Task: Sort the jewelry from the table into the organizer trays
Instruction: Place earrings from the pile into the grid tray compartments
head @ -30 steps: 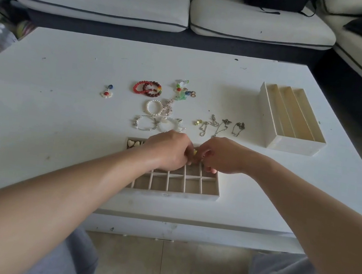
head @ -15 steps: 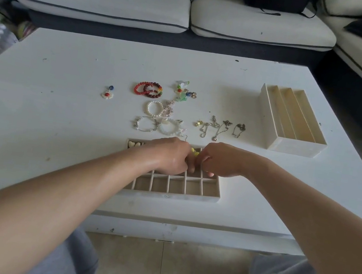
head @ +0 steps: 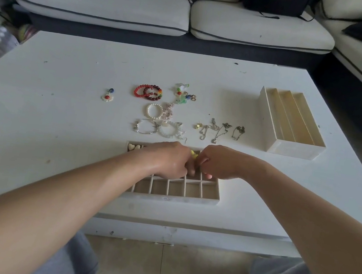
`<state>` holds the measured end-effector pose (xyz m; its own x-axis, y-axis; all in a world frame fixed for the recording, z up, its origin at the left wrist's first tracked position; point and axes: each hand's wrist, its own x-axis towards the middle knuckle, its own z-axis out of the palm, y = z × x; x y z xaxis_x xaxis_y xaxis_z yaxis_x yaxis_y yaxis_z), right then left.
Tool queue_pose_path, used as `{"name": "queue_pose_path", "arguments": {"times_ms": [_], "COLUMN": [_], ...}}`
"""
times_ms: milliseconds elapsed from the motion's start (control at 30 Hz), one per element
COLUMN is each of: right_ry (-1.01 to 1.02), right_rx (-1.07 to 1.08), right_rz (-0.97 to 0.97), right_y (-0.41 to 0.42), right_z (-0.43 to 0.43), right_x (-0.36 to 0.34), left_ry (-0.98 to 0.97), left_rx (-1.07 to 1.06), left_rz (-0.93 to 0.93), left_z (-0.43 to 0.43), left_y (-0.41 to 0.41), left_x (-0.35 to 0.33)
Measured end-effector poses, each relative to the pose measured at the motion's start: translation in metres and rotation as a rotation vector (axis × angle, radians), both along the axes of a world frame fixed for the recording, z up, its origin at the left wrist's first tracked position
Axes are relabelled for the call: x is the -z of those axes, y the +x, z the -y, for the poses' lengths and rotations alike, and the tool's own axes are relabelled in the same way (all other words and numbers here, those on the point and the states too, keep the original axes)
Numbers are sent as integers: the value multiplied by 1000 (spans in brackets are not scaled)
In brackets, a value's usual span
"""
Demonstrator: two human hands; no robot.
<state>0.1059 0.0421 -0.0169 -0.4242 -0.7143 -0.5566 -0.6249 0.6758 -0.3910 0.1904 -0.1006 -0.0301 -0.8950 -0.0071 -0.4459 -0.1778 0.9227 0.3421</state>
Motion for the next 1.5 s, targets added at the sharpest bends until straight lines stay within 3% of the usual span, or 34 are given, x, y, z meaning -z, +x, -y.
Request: {"name": "queue_pose_path", "arguments": {"times_ms": [300, 467, 767, 1167, 1333, 1500], "right_ry": [43, -192, -363, -428, -440, -444], "right_rx": [-33, 148, 458, 531, 541, 509], "right_rz": [14, -31, -80, -68, -66, 5], "right_y": [-4, -19, -60, -87, -88, -83], "right_z": [4, 14, 31, 56, 56, 55], "right_x": [-1, 0, 23, 35, 35, 30], "left_ry": [67, 192, -30, -154, -81, 298], "left_rx": [-23, -129, -330, -238, -277, -453], "left_rz": [31, -44, -261, -312, -285, -313], "left_z": [3, 20, 67, 63, 60, 60], "left_y": [-4, -16, -46, -87, -88, -86], "left_x": [1, -8, 16, 44, 41, 24]}}
